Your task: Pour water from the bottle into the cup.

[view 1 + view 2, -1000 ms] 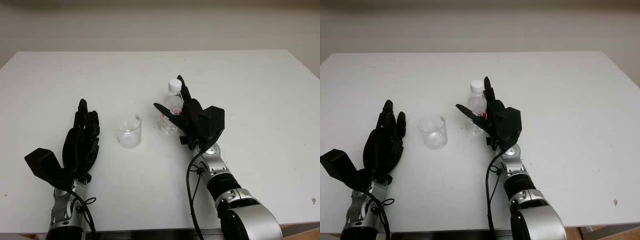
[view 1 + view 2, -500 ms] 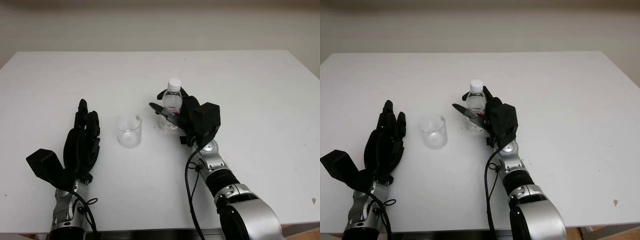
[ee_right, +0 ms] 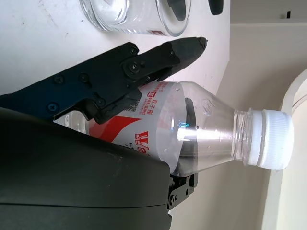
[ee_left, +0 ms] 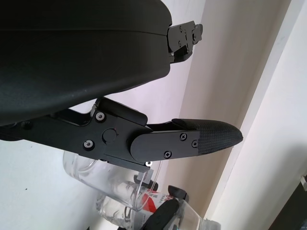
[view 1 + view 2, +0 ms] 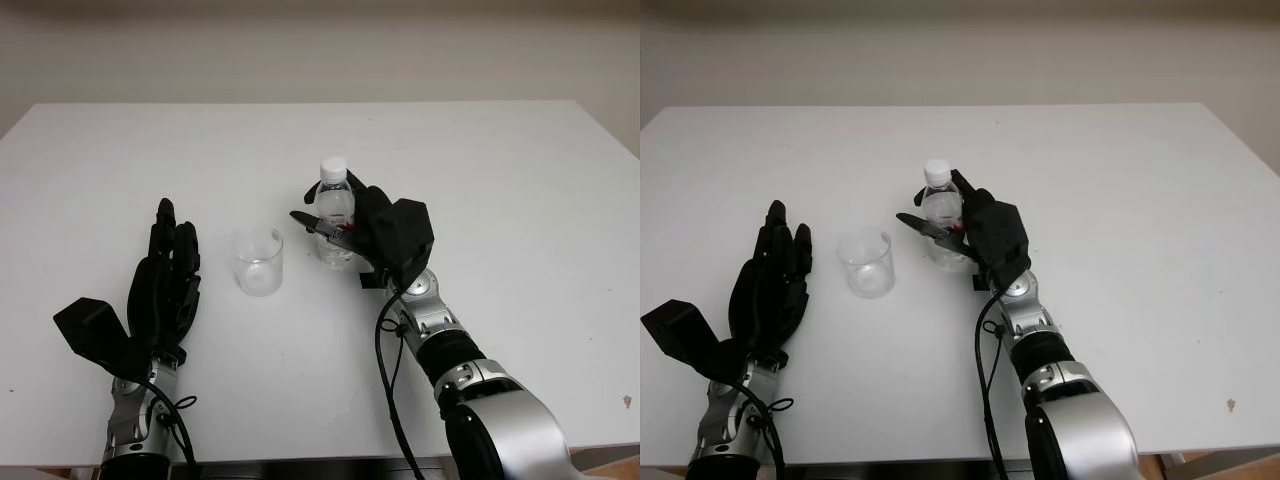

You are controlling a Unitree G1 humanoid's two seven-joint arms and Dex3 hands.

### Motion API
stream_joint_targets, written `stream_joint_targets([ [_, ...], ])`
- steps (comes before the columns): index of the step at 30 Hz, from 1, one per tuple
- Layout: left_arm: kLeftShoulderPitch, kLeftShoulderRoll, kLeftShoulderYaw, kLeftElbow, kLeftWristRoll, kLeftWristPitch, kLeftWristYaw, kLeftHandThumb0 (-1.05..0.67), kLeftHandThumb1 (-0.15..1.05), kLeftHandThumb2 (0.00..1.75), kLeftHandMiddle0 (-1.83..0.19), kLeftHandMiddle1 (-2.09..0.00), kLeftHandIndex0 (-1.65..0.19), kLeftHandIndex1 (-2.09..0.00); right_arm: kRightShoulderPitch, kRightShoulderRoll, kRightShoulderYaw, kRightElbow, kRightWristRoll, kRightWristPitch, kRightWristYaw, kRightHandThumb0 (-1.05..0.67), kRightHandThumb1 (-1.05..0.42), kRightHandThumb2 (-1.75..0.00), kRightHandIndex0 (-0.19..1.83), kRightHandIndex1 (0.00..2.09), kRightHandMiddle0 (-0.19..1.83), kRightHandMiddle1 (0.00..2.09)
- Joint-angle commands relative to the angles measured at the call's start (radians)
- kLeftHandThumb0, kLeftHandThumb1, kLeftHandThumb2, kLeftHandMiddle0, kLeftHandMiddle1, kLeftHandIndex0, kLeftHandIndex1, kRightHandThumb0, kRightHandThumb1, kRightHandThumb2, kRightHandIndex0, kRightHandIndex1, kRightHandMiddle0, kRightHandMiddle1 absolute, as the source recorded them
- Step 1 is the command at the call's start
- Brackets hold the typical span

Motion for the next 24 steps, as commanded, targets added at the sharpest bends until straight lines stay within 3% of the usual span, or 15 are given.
stream_joint_targets([
  [1, 0.036, -0.013, -0.002, 0.041, 0.003, 0.011, 0.0, -0.74, 1.05, 0.45, 0.17, -0.05, 0.18, -0.05, -0.008, -0.005, -0.006, 0.013, 0.003, -0.022, -0.013, -0.36, -1.05, -0.34, 1.52, 2.09, 1.25, 2.09],
  [7, 0.036, -0.008, 0.001, 0.045, 0.001, 0.011, -0.004, -0.75, 1.05, 0.45, 0.17, -0.05, 0.18, -0.05, -0.042, -0.012, -0.018, 0.042, -0.002, -0.051, -0.063, -0.34, -1.05, -0.34, 1.56, 2.09, 1.36, 2.09],
  [17, 0.033, -0.005, 0.006, 0.044, 0.0, 0.023, -0.008, -0.75, 1.05, 0.43, 0.16, -0.06, 0.17, -0.06, -0.15, -0.057, -0.014, 0.121, -0.045, -0.078, -0.162, -0.33, -1.05, -0.27, 1.52, 2.09, 1.38, 2.09],
  [24, 0.037, -0.006, -0.003, 0.043, 0.008, 0.016, -0.008, -0.75, 1.05, 0.46, 0.17, -0.05, 0.18, -0.05, -0.242, -0.113, 0.078, 0.184, -0.189, -0.115, -0.265, -0.32, -1.05, -0.24, 1.47, 2.09, 1.31, 2.09],
])
